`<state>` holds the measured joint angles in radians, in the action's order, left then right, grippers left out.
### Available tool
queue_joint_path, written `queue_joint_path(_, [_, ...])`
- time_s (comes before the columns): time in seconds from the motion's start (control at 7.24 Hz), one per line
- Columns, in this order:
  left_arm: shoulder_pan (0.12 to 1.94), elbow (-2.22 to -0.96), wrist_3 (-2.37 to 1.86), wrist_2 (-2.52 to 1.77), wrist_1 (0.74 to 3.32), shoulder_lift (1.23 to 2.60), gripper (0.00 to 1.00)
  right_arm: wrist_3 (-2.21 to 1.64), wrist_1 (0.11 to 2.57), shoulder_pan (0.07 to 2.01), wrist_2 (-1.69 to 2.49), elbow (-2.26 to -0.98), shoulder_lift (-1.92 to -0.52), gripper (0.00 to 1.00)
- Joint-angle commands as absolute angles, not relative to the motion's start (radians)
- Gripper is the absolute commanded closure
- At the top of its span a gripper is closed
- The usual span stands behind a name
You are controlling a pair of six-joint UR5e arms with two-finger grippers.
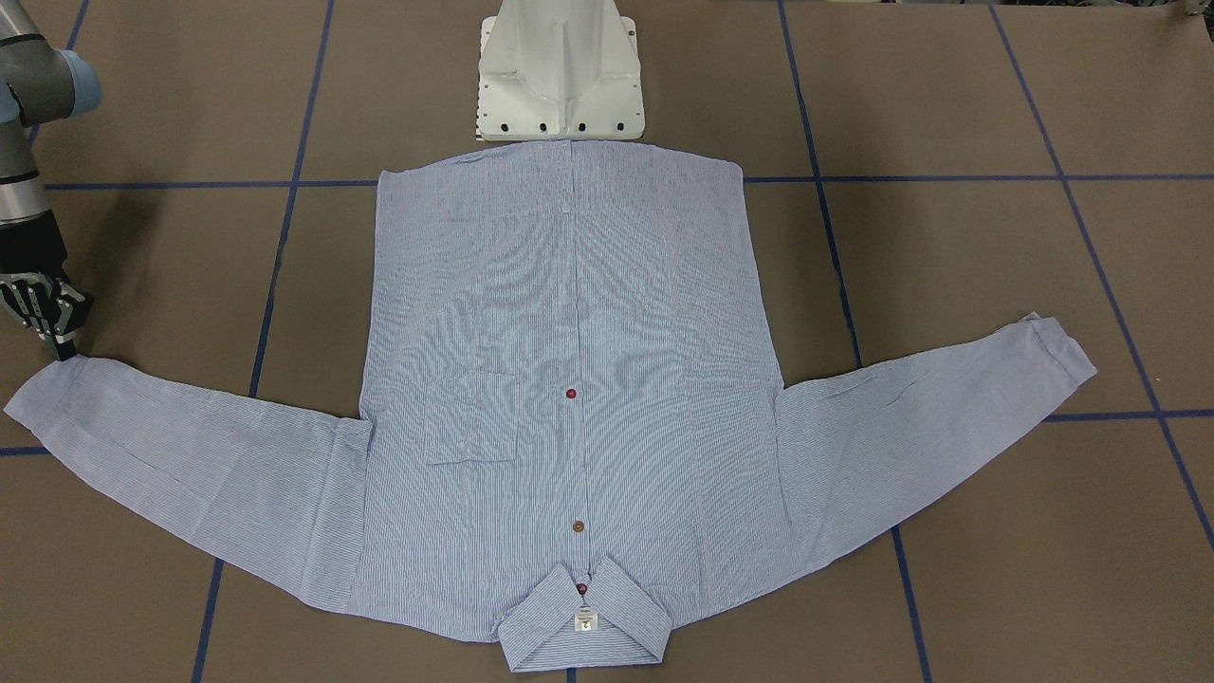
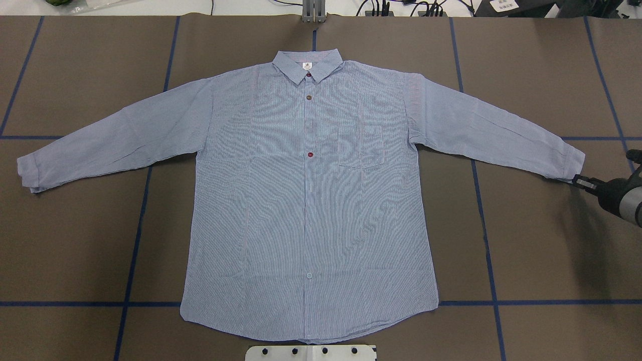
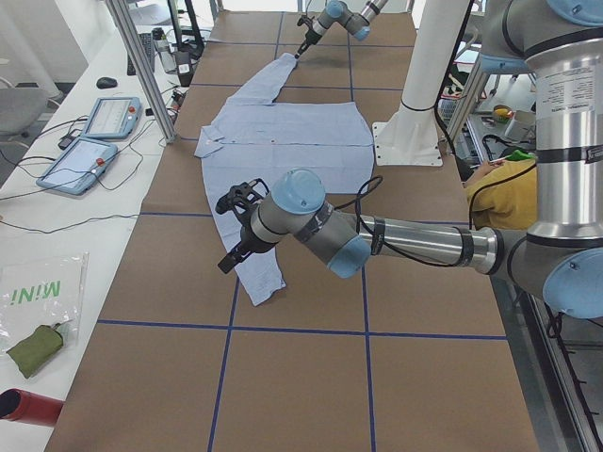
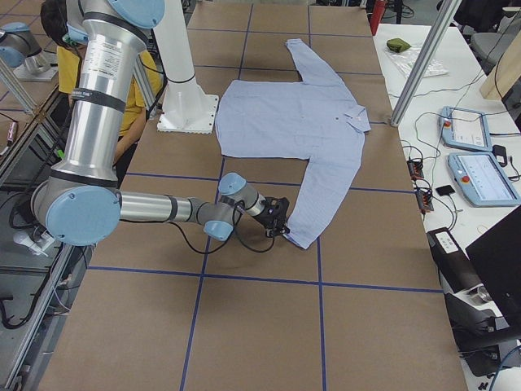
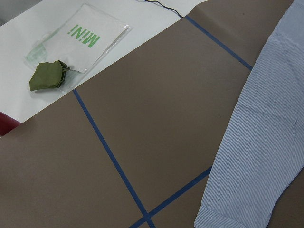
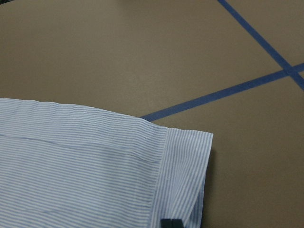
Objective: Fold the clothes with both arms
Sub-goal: 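Lower the right gripper to the cuff of the sleeve nearest it and grasp, then carry the sleeve cuff with the right gripper across the shirt front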
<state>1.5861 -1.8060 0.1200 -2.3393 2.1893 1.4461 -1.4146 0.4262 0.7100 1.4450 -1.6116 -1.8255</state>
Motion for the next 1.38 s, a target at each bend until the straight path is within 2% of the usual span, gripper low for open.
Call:
queue_joint_path(0.0, [1.586,-1.804,0.121,-2.339,2.191,1.447,0.0,-1.398,0.436,0.796,1.503,-1.722,-1.818,1.0])
queue_joint_path(0.28, [1.586,-1.799,0.121,-2.339,2.189,1.445,0.0,-1.393,0.437,0.813,1.49,-1.808,-1.656,1.0])
queue_joint_path(0.55, [1.586,-1.802,0.121,-2.339,2.191,1.44,0.0,-1.394,0.443,0.743,1.401,-1.796,-1.386,1.0])
queue_joint_path(0.69, [1.586,-1.798,0.121,-2.339,2.191,1.44,0.0,-1.394,0.589,0.645,1.271,-1.792,-1.27,1.0])
queue_joint_path(0.83, [1.586,-1.798,0.121,-2.339,2.189,1.44,0.0,-1.402,0.837,0.562,1.13,-1.781,-1.106,1.0])
queue_joint_path(0.97, [1.586,-1.796,0.12,-2.339,2.189,1.442,0.0,-1.413,1.011,0.517,1.044,-1.74,-0.966,1.0])
queue_joint_path(1.24, [1.586,-1.796,0.12,-2.339,2.191,1.442,0.0,-1.466,1.046,0.465,0.959,-1.488,-0.747,1.0])
